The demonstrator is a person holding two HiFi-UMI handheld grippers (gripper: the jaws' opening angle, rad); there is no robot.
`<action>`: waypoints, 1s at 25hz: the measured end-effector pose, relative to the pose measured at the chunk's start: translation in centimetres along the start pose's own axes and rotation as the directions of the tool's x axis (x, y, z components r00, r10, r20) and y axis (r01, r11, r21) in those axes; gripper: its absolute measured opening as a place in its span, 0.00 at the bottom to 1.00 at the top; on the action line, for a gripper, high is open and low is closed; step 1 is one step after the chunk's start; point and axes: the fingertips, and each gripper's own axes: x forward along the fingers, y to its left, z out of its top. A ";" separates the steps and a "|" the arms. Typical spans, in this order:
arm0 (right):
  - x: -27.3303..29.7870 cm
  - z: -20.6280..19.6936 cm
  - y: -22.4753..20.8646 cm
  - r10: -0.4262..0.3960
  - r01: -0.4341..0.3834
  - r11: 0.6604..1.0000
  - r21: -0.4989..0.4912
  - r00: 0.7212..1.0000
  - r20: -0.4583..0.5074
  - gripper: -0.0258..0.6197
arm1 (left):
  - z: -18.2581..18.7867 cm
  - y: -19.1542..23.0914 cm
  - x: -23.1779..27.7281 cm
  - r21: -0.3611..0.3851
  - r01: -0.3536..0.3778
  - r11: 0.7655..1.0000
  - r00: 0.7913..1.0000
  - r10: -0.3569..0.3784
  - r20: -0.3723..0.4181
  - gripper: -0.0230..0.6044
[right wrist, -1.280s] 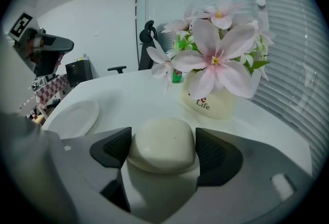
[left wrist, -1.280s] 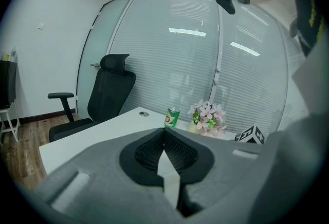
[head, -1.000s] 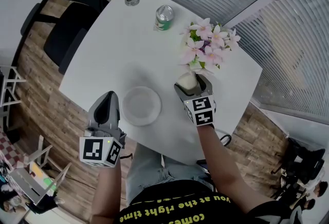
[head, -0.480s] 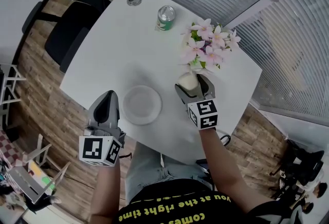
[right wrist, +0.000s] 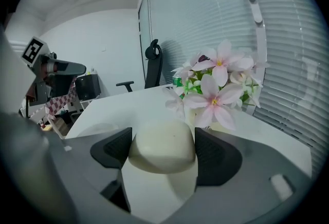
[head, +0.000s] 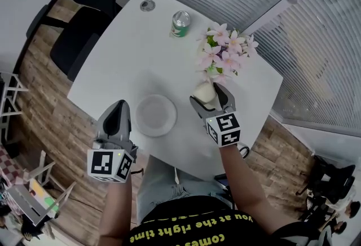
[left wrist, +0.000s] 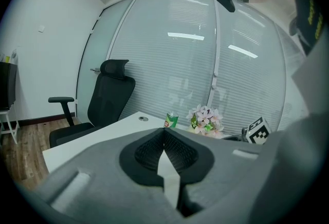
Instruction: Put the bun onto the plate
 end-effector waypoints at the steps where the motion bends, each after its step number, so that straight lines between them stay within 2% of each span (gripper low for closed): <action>1: -0.2 0.2 0.1 0.001 -0.001 1.000 0.003 1.000 0.002 0.64 | 0.1 0.0 -0.2 0.002 0.001 1.000 1.000 -0.001 0.002 0.04; 25: -8.2 7.2 1.1 -0.035 0.035 0.999 0.001 0.987 0.156 0.64 | 3.7 -2.3 -4.2 0.044 0.029 0.999 0.995 -0.033 0.093 0.04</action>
